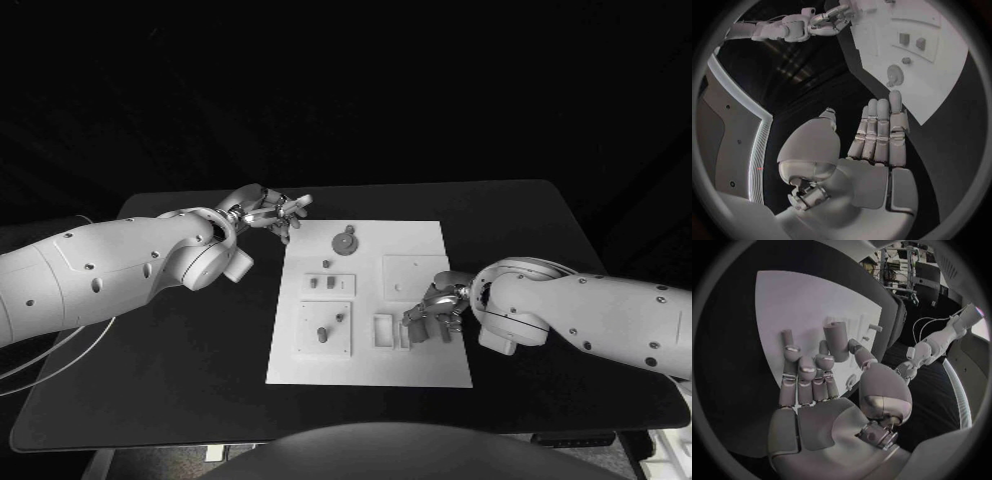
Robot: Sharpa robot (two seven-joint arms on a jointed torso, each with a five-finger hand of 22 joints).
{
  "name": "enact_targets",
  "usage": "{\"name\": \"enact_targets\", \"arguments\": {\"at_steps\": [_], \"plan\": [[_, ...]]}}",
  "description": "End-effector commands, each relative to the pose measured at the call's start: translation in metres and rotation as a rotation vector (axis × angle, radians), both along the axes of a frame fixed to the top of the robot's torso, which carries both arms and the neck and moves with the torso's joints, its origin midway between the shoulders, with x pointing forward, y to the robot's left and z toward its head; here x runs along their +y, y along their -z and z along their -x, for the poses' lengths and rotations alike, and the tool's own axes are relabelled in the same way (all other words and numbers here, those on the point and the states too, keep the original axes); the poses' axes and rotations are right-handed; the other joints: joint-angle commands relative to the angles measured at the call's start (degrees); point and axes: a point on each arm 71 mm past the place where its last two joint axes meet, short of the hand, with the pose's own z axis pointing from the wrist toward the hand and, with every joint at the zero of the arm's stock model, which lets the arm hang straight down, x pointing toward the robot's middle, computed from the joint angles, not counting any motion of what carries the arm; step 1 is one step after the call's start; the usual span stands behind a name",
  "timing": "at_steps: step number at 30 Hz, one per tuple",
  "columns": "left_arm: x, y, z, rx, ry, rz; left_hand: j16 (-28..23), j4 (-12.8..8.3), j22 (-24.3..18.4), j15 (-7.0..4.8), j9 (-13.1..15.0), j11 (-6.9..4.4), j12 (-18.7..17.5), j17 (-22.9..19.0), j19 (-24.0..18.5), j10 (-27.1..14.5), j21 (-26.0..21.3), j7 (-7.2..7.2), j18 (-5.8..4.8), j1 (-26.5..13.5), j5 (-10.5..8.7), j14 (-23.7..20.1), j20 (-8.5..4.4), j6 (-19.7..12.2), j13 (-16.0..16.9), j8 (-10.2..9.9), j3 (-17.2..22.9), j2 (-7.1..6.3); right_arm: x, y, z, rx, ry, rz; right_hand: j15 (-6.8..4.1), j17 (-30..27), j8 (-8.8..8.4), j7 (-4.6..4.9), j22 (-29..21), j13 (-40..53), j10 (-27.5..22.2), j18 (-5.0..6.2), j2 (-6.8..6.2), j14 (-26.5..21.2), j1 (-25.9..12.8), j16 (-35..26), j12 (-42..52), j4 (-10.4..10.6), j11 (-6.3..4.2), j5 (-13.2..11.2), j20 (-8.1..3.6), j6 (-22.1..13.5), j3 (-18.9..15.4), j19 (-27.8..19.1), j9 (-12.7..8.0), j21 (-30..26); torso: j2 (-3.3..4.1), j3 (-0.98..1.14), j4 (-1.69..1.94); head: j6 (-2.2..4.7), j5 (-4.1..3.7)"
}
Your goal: Assemble the parts on the task board
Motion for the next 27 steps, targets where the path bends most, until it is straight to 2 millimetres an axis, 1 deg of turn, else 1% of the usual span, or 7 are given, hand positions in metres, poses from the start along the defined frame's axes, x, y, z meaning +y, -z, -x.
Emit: {"name": "enact_targets", "arguments": {"at_steps": [1, 5, 15, 18, 20, 23, 27], "plan": [[-0.001, -0.001, 0.000, -0.012, 0.000, 0.010, 0.09, -0.02, 0.09, -0.08, -0.07, -0.06, 0.38, 0.08, -0.20, -0.24, -0.12, 0.18, 3.08, 0.29, -0.18, -0.28, -0.25, -0.21, -0.05, 0.34, 0.26, 0.23, 0.003, 0.000, 0.000, 0.024, 0.050, -0.046, 0.15, -0.09, 0.04, -0.09, 0.37, -0.09, 0.42, 1.17, 3.46, 0.15, 2.95, -0.03, -0.24, -1.13, -0.09, 0.17, 0.32, 0.40, 1.01, 0.05, -0.03, -0.32, 0.02, 0.03, -0.01, -0.07, 0.10], [-0.001, -0.001, 0.000, -0.009, 0.000, 0.009, 0.09, -0.02, 0.12, -0.07, -0.07, -0.06, 0.39, 0.09, -0.20, -0.25, -0.11, 0.18, 3.08, 0.29, -0.19, -0.29, -0.24, -0.21, -0.06, 0.36, 0.25, 0.21, 0.010, 0.001, 0.001, 0.056, 0.070, -0.076, 0.14, -0.11, 0.00, -0.08, 0.34, -0.10, 0.43, 1.17, 3.46, 0.15, 2.90, -0.05, -0.27, -1.12, -0.09, 0.16, 0.35, 0.40, 1.01, 0.07, -0.06, -0.35, 0.02, 0.04, -0.02, -0.04, 0.16], [-0.001, -0.001, -0.001, -0.005, 0.002, 0.008, 0.10, -0.01, 0.17, -0.07, -0.07, -0.05, 0.40, 0.11, -0.22, -0.27, -0.10, 0.18, 3.07, 0.28, -0.19, -0.31, -0.23, -0.23, -0.07, 0.38, 0.23, 0.20, 0.022, 0.000, -0.001, 0.054, 0.057, -0.081, 0.09, -0.16, -0.13, -0.04, 0.26, -0.13, 0.42, 1.17, 3.44, 0.14, 2.60, -0.10, -0.38, -1.05, -0.04, 0.08, 0.45, 0.38, 0.97, 0.10, -0.17, -0.44, 0.01, 0.03, -0.05, -0.13, 0.13], [-0.002, -0.001, -0.001, -0.004, 0.003, 0.008, 0.10, 0.00, 0.18, -0.06, -0.08, -0.05, 0.41, 0.12, -0.24, -0.28, -0.10, 0.18, 3.06, 0.26, -0.19, -0.32, -0.23, -0.24, -0.07, 0.38, 0.22, 0.20, 0.028, 0.000, -0.002, 0.054, 0.048, -0.083, 0.06, -0.17, -0.20, -0.02, 0.21, -0.14, 0.43, 1.17, 3.39, 0.13, 2.39, -0.12, -0.42, -1.01, -0.03, -0.03, 0.50, 0.39, 0.93, 0.13, -0.22, -0.48, 0.05, 0.01, -0.02, -0.20, 0.31], [-0.003, -0.001, 0.000, -0.004, 0.003, 0.008, 0.10, 0.00, 0.19, -0.06, -0.08, -0.04, 0.41, 0.12, -0.24, -0.29, -0.10, 0.19, 3.06, 0.26, -0.19, -0.33, -0.23, -0.24, -0.07, 0.39, 0.22, 0.20, 0.032, 0.000, -0.001, 0.054, 0.038, -0.082, 0.05, -0.18, -0.21, -0.02, 0.20, -0.14, 0.43, 1.17, 3.40, 0.13, 2.35, -0.12, -0.43, -1.01, -0.02, -0.06, 0.51, 0.40, 0.93, 0.14, -0.23, -0.50, 0.08, 0.01, 0.01, -0.10, 0.35], [-0.004, -0.001, 0.000, -0.004, 0.006, 0.008, 0.10, 0.00, 0.22, -0.05, -0.09, -0.03, 0.41, 0.13, -0.27, -0.32, -0.11, 0.20, 3.06, 0.23, -0.19, -0.36, -0.22, -0.30, -0.08, 0.37, 0.20, 0.19, 0.033, 0.000, -0.003, 0.044, 0.030, -0.073, 0.04, -0.18, -0.23, -0.02, 0.19, -0.14, 0.44, 1.17, 3.39, 0.14, 2.28, -0.12, -0.44, -1.00, -0.02, -0.11, 0.52, 0.41, 0.93, 0.15, -0.25, -0.51, 0.09, 0.05, 0.01, -0.19, 0.15], [-0.004, -0.001, 0.000, -0.004, 0.006, 0.005, 0.10, -0.01, 0.23, -0.05, -0.10, -0.03, 0.41, 0.13, -0.28, -0.33, -0.11, 0.21, 3.06, 0.24, -0.19, -0.37, -0.22, -0.32, -0.09, 0.37, 0.21, 0.20, 0.032, 0.001, -0.003, 0.051, 0.027, -0.061, -0.06, -0.22, -0.39, 0.02, 0.10, -0.13, 0.41, 1.17, 2.94, 0.11, 1.63, -0.14, -0.52, -0.87, 0.02, -0.50, 0.59, 0.41, 0.76, 0.24, -0.37, -0.59, 0.04, -0.01, 0.01, -0.28, 0.20]]}}
